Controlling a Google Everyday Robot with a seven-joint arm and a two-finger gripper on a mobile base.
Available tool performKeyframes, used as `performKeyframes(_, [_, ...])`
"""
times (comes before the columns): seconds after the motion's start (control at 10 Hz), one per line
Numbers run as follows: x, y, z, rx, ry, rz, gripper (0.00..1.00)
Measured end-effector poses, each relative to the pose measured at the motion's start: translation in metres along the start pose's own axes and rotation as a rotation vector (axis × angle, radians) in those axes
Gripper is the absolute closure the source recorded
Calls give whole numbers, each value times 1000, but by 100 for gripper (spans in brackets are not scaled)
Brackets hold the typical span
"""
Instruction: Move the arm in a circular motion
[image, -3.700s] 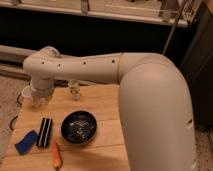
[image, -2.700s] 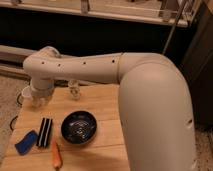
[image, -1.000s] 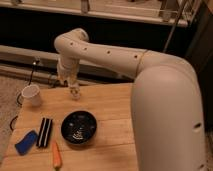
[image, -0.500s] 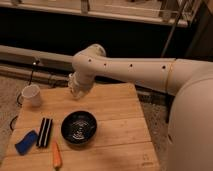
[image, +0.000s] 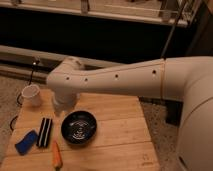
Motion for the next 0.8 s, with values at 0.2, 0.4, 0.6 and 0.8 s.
performKeyframes(0.2, [-15, 50, 7, -13, 3, -113, 62])
performKeyframes(0.4, [-57, 87, 9, -16, -35, -212, 62])
performKeyframes(0.6, [-128, 104, 0, 7, -106, -295, 62])
performKeyframes(0.8, [-185, 73, -13, 38, -157, -276, 62])
